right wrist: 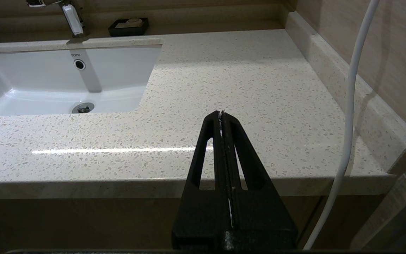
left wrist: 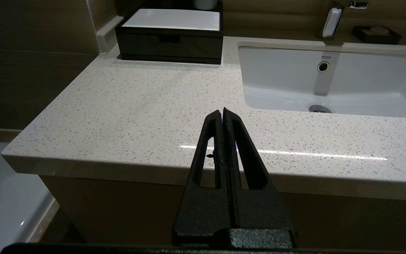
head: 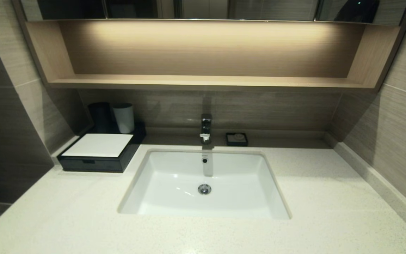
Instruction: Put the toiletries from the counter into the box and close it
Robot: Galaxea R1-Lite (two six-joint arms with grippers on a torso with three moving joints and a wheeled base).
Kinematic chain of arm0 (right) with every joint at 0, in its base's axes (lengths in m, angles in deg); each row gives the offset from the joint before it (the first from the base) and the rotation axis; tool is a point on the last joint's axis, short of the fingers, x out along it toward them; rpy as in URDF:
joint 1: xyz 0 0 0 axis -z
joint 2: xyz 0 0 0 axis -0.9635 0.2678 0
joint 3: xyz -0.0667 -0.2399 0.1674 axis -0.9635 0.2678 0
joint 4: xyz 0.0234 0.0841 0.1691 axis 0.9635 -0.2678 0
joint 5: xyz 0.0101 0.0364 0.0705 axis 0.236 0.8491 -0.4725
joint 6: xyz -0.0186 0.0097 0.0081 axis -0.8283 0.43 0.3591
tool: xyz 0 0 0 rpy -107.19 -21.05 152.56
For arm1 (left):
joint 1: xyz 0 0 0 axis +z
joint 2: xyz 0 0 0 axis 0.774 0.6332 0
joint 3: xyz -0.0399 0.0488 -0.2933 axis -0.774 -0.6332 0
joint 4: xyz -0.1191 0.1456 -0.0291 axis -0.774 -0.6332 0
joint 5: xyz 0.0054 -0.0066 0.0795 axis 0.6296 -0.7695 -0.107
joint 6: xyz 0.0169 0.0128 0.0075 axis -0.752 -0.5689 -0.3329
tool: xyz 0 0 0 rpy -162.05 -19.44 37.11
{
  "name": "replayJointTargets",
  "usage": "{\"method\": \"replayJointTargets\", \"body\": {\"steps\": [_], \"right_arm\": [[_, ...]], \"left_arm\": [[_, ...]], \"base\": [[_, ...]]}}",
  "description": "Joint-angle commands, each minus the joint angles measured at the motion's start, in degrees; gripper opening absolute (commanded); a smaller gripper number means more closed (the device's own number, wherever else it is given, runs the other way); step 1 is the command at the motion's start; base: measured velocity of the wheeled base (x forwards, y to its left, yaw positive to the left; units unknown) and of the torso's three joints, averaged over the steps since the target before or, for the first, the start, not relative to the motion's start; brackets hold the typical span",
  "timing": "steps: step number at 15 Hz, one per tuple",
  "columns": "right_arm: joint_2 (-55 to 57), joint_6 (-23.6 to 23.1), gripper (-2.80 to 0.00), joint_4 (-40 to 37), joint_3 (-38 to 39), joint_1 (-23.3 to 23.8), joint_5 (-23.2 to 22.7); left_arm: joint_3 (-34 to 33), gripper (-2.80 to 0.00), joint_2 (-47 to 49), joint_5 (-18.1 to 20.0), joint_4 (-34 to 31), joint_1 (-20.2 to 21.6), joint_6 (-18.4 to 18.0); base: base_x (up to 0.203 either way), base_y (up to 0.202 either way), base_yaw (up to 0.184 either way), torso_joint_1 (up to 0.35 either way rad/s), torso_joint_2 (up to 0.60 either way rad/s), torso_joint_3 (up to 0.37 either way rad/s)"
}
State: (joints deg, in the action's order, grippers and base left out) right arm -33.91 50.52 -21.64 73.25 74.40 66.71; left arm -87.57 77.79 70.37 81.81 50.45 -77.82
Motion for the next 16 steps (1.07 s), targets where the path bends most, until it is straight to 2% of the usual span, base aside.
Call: {"method": "replayJointTargets", "body": {"steps": [1, 16], "right_arm": [[0.0, 0.35, -2.8, 0.06, 0.0, -0.01, 0.04], [0.0, -0.19, -2.8, -0.03, 0.0, -0.01, -0.05]], "left_arm": [[-0.09, -2.8, -0.01, -0.01, 0.03, 0.0, 0.05], [-0.09, -2.8, -0.01, -0.01, 0.03, 0.0, 0.05]], "base": [[0.0, 0.0, 0.0, 0.0, 0.0, 0.0], [0.0, 0.0, 0.0, 0.0, 0.0, 0.0]]}}
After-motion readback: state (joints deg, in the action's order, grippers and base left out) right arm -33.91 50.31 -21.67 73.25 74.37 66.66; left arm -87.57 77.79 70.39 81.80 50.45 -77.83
